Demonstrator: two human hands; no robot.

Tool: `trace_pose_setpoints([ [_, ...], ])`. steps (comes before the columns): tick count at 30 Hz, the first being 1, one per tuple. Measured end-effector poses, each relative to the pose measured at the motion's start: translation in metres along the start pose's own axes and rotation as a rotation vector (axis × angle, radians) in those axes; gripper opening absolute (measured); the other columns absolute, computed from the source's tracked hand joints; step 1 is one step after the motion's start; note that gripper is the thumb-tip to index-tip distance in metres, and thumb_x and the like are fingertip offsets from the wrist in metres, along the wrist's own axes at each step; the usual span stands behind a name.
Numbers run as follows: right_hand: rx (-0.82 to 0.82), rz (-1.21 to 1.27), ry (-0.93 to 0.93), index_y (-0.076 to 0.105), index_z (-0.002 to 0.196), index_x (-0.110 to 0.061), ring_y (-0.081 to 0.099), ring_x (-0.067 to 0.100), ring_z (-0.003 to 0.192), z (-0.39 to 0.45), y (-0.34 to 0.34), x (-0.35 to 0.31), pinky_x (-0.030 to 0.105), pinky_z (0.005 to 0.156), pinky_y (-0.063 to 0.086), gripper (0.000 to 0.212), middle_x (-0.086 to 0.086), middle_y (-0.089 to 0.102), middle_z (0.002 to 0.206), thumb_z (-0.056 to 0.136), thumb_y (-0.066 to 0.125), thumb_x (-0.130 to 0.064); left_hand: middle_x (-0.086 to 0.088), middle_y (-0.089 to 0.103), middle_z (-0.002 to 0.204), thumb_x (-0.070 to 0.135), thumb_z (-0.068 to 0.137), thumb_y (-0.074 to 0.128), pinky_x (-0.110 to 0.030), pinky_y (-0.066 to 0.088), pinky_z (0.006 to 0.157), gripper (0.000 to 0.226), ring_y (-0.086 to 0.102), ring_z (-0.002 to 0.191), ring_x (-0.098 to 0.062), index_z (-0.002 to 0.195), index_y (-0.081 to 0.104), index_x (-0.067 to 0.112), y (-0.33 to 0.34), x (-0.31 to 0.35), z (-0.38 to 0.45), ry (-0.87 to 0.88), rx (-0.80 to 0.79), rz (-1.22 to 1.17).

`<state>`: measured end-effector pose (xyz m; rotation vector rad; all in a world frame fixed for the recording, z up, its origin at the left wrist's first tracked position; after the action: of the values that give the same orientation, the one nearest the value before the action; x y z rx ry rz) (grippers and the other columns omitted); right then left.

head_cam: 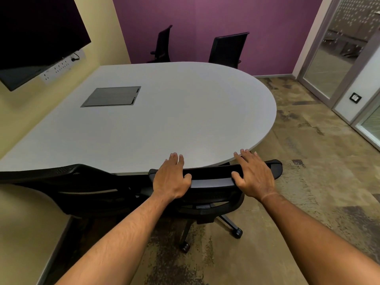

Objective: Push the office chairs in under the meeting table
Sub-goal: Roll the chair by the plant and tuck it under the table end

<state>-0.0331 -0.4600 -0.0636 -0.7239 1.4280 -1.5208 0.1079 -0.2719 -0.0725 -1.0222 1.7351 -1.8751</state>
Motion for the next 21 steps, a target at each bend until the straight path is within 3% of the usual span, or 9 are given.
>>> trace_pose_setpoints([
  [3,-0.012,0.004,0.002,0.035,0.147,-0.011,0.026,0.025,0.144,-0.005,0.002,-0.004,0.038,0.122,0.011,0.068,0.015,0.035,0.154,0.088,0.045,-0.042,-0.009,0.016,0.161,0.041,0.088,0.036,-0.038,0.024,0.115,0.072,0.019,0.147,-0.027,0.153,0.021,0.012,0.000,-0.002,-0.005,0.004,0.005,0.001],
  [8,-0.015,0.013,0.001,0.037,0.145,-0.010,0.028,0.025,0.143,-0.013,0.002,-0.013,0.039,0.122,0.012,0.066,0.014,0.038,0.152,0.087,0.044,-0.041,-0.010,0.011,0.162,0.041,0.091,0.034,-0.033,0.005,0.119,0.071,0.006,0.150,-0.022,0.154,0.017,0.012,0.004,-0.013,-0.010,-0.012,0.012,-0.009],
  [21,0.016,0.010,-0.047,0.042,0.143,-0.009,0.035,0.027,0.140,0.005,-0.007,0.009,0.041,0.121,0.018,0.072,0.015,0.045,0.147,0.082,0.041,-0.046,-0.012,0.015,0.161,0.045,0.088,0.033,-0.029,0.000,0.117,0.077,0.009,0.149,-0.020,0.153,0.017,0.006,0.002,0.007,-0.001,-0.005,0.086,-0.019],
])
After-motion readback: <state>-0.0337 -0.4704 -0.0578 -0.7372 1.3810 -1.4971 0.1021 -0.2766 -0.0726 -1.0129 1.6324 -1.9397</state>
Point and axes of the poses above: each hand's wrist, its own z-axis towards the middle knuckle, its own y-axis out of the palm, x = y × z, the point moved 9 cm from there along z, towards the middle knuckle
